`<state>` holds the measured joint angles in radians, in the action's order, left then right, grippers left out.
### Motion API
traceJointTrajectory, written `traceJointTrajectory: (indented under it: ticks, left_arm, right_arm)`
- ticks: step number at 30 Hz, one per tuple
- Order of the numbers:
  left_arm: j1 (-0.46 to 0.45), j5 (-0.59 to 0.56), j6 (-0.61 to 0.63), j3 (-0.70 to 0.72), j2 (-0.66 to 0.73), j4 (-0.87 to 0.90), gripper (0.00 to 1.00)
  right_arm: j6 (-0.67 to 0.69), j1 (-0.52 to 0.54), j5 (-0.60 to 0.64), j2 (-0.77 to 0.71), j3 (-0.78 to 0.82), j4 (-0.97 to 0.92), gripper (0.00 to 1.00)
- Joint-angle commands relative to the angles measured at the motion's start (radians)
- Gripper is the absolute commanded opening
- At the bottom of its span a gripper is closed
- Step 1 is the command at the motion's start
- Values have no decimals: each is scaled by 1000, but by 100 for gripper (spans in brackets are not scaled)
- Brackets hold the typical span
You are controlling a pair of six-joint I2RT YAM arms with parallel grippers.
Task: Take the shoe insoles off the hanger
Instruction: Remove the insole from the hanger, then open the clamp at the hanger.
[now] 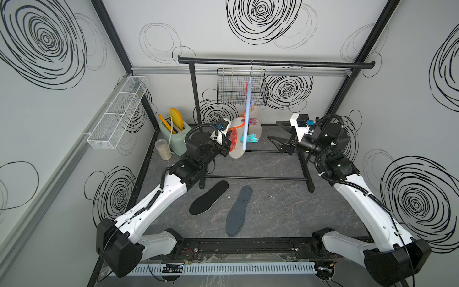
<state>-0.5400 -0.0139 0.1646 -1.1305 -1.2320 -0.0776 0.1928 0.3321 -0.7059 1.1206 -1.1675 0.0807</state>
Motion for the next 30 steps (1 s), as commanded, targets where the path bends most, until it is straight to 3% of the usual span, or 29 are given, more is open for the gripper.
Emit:
traceJointTrajectory:
  ticks: [1,7,12,20,30]
  left_arm:
    - [22,41,34,-47,15,-12,0]
    - [38,66,41,-59,13,12,0]
    - [55,89,28,-61,12,9,0]
    - [64,102,32,-57,27,18,0]
    - [89,122,39,-58,32,29,0]
  right_arm:
    - [369,24,17,-4,-40,-53,74]
    - [769,82,29,26,-101,-75,72]
    - [983,189,142,84,-156,-107,62]
    - [1060,224,164,165,-207,-88,56]
    - [1088,216,197,166,-250,-81,56]
